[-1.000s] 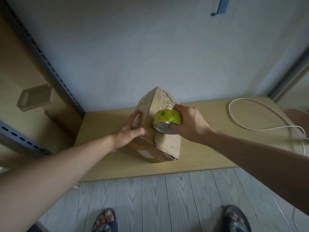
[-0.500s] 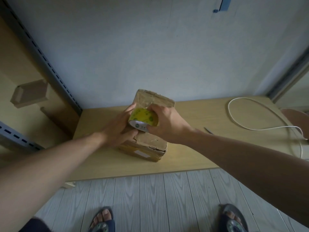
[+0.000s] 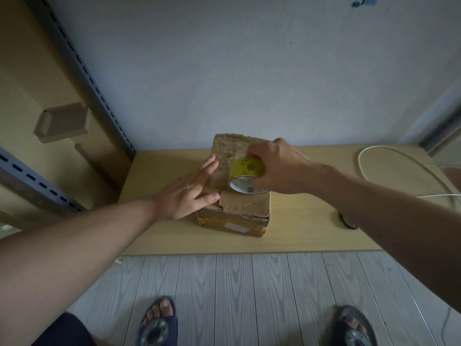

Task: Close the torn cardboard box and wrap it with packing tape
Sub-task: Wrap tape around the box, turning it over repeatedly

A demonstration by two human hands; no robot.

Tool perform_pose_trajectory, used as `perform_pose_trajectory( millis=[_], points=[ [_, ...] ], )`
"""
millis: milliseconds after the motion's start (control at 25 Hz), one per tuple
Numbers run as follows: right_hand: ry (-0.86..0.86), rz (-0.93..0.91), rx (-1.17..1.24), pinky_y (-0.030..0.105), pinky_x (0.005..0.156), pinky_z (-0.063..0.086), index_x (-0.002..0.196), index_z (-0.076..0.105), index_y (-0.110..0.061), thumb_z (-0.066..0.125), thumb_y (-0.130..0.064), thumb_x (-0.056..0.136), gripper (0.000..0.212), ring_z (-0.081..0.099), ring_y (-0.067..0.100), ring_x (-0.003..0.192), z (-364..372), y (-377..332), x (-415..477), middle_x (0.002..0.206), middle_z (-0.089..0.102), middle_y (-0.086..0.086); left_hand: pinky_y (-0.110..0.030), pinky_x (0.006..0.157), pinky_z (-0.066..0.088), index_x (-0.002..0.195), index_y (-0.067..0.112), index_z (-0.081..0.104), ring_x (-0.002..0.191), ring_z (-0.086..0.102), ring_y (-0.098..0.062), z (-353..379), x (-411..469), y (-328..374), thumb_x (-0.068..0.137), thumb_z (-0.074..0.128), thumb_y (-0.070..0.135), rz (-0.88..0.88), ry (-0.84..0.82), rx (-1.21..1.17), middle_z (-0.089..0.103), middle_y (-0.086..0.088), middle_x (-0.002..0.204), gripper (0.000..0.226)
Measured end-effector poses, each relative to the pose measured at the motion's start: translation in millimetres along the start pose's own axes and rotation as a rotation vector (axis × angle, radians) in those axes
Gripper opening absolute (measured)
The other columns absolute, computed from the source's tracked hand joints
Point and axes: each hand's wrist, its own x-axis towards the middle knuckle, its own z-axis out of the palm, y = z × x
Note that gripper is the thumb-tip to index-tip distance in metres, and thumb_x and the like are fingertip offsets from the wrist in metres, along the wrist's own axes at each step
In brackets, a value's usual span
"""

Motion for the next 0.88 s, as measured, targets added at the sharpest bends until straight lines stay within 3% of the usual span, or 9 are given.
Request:
perform_pose_trajectory(
  millis=[200,400,560,880],
  points=[
    [-0.041,0.034,-0.108,0.026,0.051,0.043,0.088,0.051,-0.033,0.069,-0.04,0.08,0.022,0.058,0.015,0.065,-8.8,11.8,-12.0,0.074,0.056,-0.009,-0.03,0.125,0.007,0.161,0.025,-0.012,0.151,-0.015,0.003,-0.4,-1.1,2.9,0.098,0.036,0.064,0.004,-0.004,-0.016,-0.027,0.018,0.164,0.088],
    [-0.01,0.117,-0.196,0.022,0.051,0.038,0.072,0.056,-0.024,0.067,-0.045,0.069,0.024,0.055,0.014,0.056,-20.2,39.9,-30.5,0.06,0.056,-0.008,-0.03,0.125,0.007,0.16,0.028,-0.015,0.15,-0.017,0.005,-2.6,-0.5,3.9,0.098,0.035,0.064,-0.023,-0.027,-0.023,-0.028,0.021,0.162,0.087],
    [-0.053,0.18,-0.216,0.022,0.049,0.031,0.072,0.056,-0.023,0.064,-0.034,0.078,0.015,0.052,0.019,0.055,0.4,54.1,-49.1,0.059,0.052,-0.006,-0.029,0.124,0.007,0.159,0.028,-0.016,0.15,-0.016,0.003,-3.9,-0.5,6.4,0.098,0.036,0.063,-0.027,-0.041,-0.011,-0.029,0.019,0.162,0.087],
    [-0.081,0.191,-0.219,0.021,0.046,0.028,0.073,0.049,-0.026,0.068,-0.043,0.079,0.026,0.046,0.009,0.052,20.0,63.1,-56.4,0.061,0.053,-0.008,-0.028,0.123,0.002,0.158,0.029,-0.02,0.15,-0.017,0.001,-2.6,-1.1,8.5,0.096,0.032,0.067,-0.045,-0.058,0.002,-0.034,0.018,0.16,0.089]
  ],
)
